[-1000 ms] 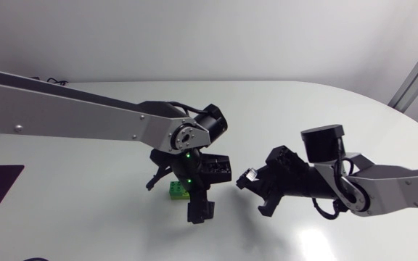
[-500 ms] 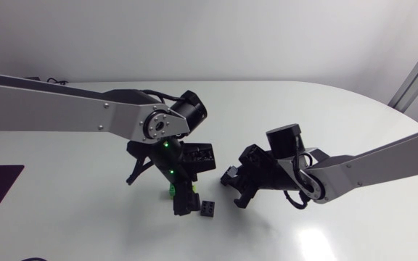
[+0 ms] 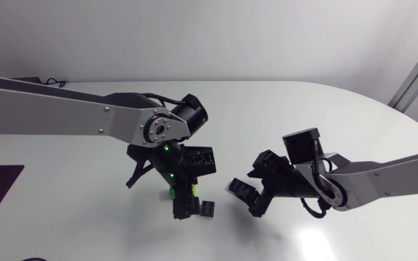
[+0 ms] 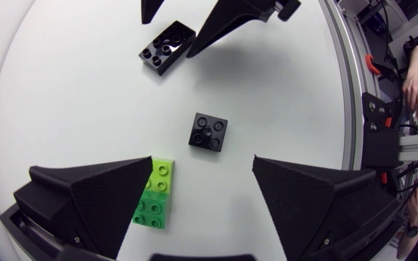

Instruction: Separate the duplo bricks

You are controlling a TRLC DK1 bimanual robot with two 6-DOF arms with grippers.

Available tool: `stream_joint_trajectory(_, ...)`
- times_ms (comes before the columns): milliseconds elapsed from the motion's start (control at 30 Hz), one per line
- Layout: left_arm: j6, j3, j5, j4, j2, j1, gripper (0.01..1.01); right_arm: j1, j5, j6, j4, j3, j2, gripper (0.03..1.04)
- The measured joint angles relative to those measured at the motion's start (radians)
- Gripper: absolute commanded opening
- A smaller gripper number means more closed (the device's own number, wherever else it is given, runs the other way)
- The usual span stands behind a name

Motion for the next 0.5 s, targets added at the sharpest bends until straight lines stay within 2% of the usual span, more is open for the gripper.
stream_joint_trajectory(167,0.001,0.003,-0.001,-0.005,0.000,0.018,0.961,-0.012,-0.019,0.000,-0.101,-0.004,-0.141,1.00)
stream_joint_trajectory(267,0.013,0.022,-0.017,-0.047,0.000,0.063,0.961,-0.032,-0.035,0.000,-0.174,-0.004,-0.248,1.00)
stream_joint_trajectory(500,0.114,0.000,-0.073,-0.069,-0.004,0.136,0.957,-0.062,-0.068,-0.003,-0.248,-0.023,-0.406,1.00)
